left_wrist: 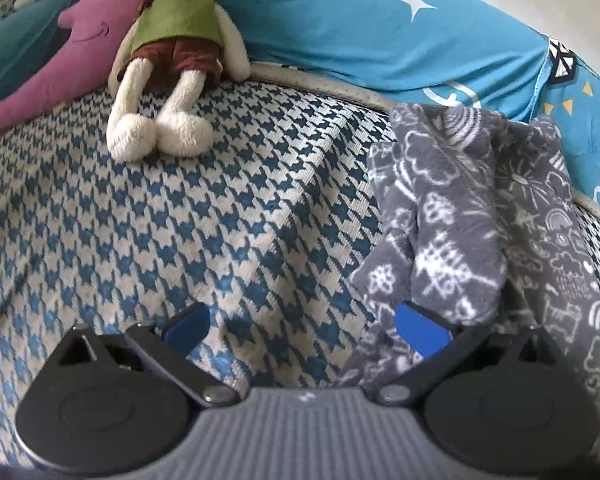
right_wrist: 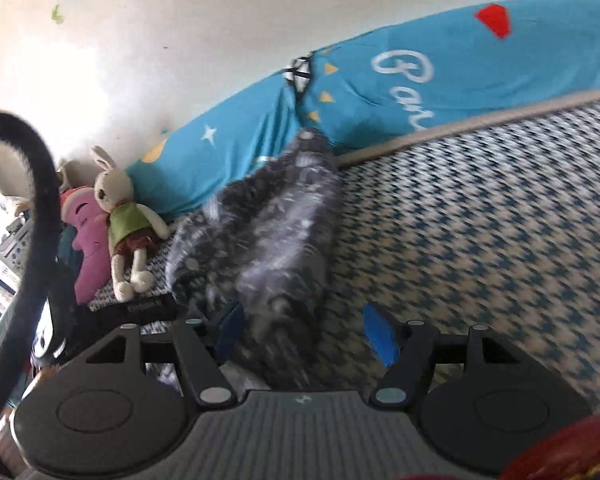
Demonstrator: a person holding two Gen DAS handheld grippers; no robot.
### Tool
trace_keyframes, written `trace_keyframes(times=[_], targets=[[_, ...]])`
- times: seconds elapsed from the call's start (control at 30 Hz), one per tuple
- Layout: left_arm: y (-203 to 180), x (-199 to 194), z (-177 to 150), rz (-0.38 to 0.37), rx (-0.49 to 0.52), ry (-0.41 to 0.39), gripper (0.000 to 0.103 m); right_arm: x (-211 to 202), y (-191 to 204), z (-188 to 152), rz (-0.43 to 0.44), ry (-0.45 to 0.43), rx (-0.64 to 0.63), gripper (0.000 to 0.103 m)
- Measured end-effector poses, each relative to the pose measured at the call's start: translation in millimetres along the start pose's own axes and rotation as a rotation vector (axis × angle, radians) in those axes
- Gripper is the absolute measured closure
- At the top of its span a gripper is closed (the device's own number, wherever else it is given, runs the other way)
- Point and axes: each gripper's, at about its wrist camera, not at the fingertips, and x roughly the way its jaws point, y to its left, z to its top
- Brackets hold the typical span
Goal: Fold clothes
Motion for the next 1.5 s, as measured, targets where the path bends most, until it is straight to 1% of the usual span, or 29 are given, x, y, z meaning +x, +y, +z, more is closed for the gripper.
trace_keyframes(times=[0.07, 0.13, 0.27, 0.47, 0.57, 0.77, 0.83, 0.93, 1.1, 1.2, 1.27, 1.3, 1.37, 1.43, 1.47, 1.5], targets=[[1, -7, -2, 0.008, 0.002, -0.011, 0.0, -9, -6, -5, 0.009, 0.009, 0.021, 0.035], [2, -14, -4, 0.018, 0.006, -0.024, 0.0, -18, -10, -11, 0.004, 0.012, 0.029, 0.031], [10, -36, -15, -0.004, -0.004, -0.039, 0.0, -33, -20, -24, 0.022, 0.028, 0.078, 0.029], [23, -69, -33, -0.041, -0.021, -0.061, 0.0, -44, -27, -37, 0.036, 0.037, 0.136, 0.026], [29, -86, -42, -0.06, -0.03, -0.072, 0.0, -46, -27, -43, 0.041, 0.044, 0.14, 0.021], [33, -98, -73, -0.093, -0.027, -0.043, 0.0, -44, -27, -51, 0.05, 0.067, 0.149, 0.019], [34, -100, -83, -0.097, -0.031, -0.031, 0.0, -42, -26, -53, 0.051, 0.079, 0.149, 0.017], [35, -102, -97, -0.099, -0.036, -0.014, 0.0, -39, -27, -57, 0.057, 0.098, 0.159, 0.016], [38, -106, -118, -0.085, -0.028, 0.003, 0.0, -32, -35, -59, 0.074, 0.111, 0.225, 0.015], [47, -109, -127, -0.081, -0.044, 0.009, 0.0, -31, -43, -60, 0.089, 0.11, 0.291, 0.015], [53, -111, -132, -0.077, -0.056, 0.014, 0.0, -31, -43, -61, 0.108, 0.1, 0.299, 0.015], [55, -112, -134, -0.074, -0.057, 0.015, 0.0, -32, -41, -60, 0.11, 0.092, 0.289, 0.016], [57, -113, -137, -0.068, -0.057, 0.017, 0.0, -33, -35, -59, 0.112, 0.078, 0.258, 0.021], [59, -113, -140, -0.062, -0.056, 0.02, 0.0, -34, -29, -58, 0.114, 0.063, 0.222, 0.038], [60, -114, -142, -0.059, -0.056, 0.021, 0.0, -36, -26, -58, 0.115, 0.054, 0.204, 0.041], [61, -114, -143, -0.056, -0.056, 0.022, 0.0, -38, -23, -58, 0.12, 0.044, 0.187, 0.047]])
